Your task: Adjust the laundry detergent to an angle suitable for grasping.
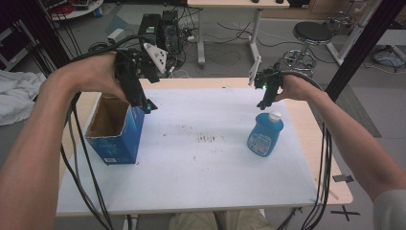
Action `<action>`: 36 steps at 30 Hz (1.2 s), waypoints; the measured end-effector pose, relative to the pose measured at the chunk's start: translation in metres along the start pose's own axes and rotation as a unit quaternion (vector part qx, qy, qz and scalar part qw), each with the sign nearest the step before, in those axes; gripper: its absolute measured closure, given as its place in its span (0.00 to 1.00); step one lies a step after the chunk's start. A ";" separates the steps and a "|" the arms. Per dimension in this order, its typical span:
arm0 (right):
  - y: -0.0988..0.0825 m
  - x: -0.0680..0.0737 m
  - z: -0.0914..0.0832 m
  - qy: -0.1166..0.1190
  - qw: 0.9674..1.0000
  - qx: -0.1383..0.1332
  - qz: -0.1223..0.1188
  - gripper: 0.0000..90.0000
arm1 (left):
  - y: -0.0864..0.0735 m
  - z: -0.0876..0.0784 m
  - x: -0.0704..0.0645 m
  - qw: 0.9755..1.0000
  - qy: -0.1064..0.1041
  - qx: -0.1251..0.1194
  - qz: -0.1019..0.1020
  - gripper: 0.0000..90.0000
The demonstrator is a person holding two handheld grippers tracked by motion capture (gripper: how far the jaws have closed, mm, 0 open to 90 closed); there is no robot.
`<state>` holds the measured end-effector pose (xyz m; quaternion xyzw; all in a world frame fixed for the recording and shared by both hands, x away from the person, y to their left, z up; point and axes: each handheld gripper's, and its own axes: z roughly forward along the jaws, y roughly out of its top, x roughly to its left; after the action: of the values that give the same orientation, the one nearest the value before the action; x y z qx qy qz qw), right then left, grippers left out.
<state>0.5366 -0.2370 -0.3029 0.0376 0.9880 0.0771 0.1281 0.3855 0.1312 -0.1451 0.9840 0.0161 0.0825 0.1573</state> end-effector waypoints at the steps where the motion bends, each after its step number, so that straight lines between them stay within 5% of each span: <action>1: 0.000 0.001 -0.001 -0.001 1.000 -0.002 0.000 0.14 | 0.001 0.000 -0.001 1.000 -0.001 0.000 -0.001 0.14; 17: 0.001 0.001 0.003 0.001 1.000 0.005 -0.002 0.14 | 0.004 0.000 0.000 1.000 -0.009 -0.005 -0.013 0.14; 36: 0.001 0.001 0.002 -0.004 1.000 0.008 0.001 0.14 | 0.012 -0.005 -0.003 1.000 -0.006 0.002 -0.004 0.14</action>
<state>0.5367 -0.2356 -0.3051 0.0401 0.9880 0.0697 0.1319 0.3817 0.1214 -0.1370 0.9847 0.0196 0.0758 0.1559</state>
